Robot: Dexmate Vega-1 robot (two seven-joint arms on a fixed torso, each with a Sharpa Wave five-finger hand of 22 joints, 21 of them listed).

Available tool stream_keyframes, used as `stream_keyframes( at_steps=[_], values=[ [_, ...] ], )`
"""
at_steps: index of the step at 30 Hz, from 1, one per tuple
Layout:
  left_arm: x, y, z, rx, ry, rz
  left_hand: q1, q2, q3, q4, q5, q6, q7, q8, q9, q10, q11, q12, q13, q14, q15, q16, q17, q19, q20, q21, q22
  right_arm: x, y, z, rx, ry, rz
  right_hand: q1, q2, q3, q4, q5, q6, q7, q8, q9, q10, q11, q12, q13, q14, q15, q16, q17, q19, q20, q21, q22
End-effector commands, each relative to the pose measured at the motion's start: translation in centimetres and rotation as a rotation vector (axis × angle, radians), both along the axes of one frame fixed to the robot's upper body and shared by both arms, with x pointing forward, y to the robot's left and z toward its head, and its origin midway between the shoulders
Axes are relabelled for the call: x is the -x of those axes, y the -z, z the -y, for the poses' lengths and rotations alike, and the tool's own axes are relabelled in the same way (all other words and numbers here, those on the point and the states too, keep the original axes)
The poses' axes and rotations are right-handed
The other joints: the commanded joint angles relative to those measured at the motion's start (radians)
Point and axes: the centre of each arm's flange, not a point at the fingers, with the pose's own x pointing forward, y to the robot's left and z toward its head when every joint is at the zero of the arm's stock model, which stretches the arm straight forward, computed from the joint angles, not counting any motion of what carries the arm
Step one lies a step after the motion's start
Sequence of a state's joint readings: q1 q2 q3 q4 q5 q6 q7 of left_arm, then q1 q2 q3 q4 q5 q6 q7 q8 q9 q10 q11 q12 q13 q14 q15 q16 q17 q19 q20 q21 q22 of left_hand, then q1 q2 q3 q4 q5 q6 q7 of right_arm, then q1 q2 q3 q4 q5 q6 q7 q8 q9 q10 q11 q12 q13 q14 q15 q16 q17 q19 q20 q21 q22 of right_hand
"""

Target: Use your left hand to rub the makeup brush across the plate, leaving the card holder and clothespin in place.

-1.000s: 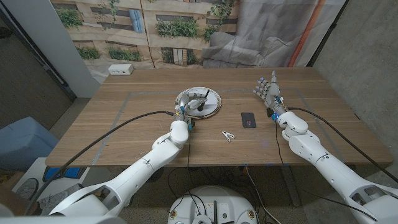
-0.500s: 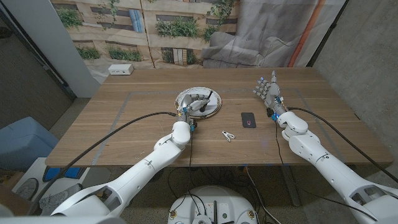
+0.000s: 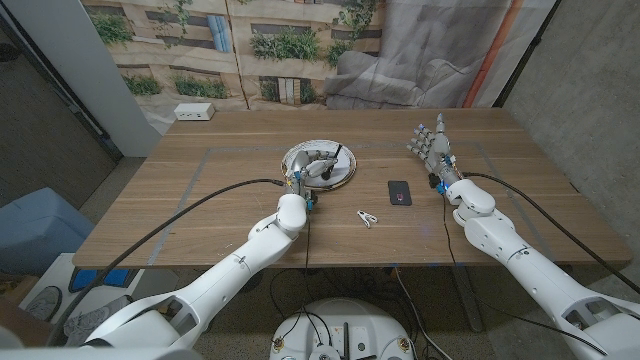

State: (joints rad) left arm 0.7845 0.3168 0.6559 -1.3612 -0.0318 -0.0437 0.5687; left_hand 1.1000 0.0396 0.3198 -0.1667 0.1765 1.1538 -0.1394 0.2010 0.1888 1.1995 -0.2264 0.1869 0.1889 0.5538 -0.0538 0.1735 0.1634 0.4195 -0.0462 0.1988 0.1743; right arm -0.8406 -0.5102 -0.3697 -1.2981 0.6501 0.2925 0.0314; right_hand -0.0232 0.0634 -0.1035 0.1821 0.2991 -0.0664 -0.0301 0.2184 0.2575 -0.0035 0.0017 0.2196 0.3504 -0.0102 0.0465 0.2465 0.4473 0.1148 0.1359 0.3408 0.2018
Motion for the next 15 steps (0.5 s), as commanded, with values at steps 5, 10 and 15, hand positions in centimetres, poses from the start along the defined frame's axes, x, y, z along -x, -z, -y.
stream_keyframes(
  at_steps=[5, 10, 15],
  values=[
    [-0.4, -0.6, -0.9, 0.012, -0.016, 0.014, 0.004, 0.012, -0.006, 0.0, 0.006, 0.003, 0.0, 0.005, 0.005, 0.006, 0.001, 0.005, 0.001, -0.007, -0.148, 0.004, 0.002, -0.002, -0.006, 0.004, 0.003, 0.0, 0.0, 0.0, 0.0, 0.0, 0.0, 0.002, 0.101, 0.002, 0.007, 0.007, -0.009, 0.0, 0.005, 0.003, -0.003, 0.003, 0.007, 0.002, 0.0, 0.009, 0.004, 0.003, 0.0, 0.006, 0.007, 0.006],
    [-0.6, -0.7, -1.4, 0.016, -0.028, 0.016, 0.005, 0.012, -0.007, 0.0, 0.006, 0.002, 0.001, 0.005, 0.005, 0.006, 0.001, 0.005, 0.001, -0.007, -0.148, 0.004, 0.002, -0.003, -0.006, 0.004, 0.003, 0.0, 0.0, 0.0, 0.0, 0.0, 0.0, 0.002, 0.101, 0.002, 0.007, 0.007, -0.009, 0.0, 0.005, 0.003, -0.005, 0.004, 0.007, 0.002, -0.001, 0.008, 0.003, 0.003, 0.0, 0.007, 0.007, 0.006],
    [-0.8, -0.8, -1.8, 0.014, -0.033, 0.018, 0.005, 0.012, -0.007, -0.001, 0.006, 0.004, 0.003, 0.006, 0.005, 0.006, 0.001, 0.005, 0.001, -0.007, -0.148, 0.004, 0.002, -0.003, -0.007, 0.004, 0.003, 0.0, 0.0, 0.0, 0.0, 0.0, 0.0, 0.002, 0.101, 0.002, 0.007, 0.007, -0.009, 0.001, 0.005, 0.003, -0.003, 0.007, 0.007, 0.002, -0.001, 0.01, 0.004, 0.003, -0.001, 0.007, 0.007, 0.006]
  ],
)
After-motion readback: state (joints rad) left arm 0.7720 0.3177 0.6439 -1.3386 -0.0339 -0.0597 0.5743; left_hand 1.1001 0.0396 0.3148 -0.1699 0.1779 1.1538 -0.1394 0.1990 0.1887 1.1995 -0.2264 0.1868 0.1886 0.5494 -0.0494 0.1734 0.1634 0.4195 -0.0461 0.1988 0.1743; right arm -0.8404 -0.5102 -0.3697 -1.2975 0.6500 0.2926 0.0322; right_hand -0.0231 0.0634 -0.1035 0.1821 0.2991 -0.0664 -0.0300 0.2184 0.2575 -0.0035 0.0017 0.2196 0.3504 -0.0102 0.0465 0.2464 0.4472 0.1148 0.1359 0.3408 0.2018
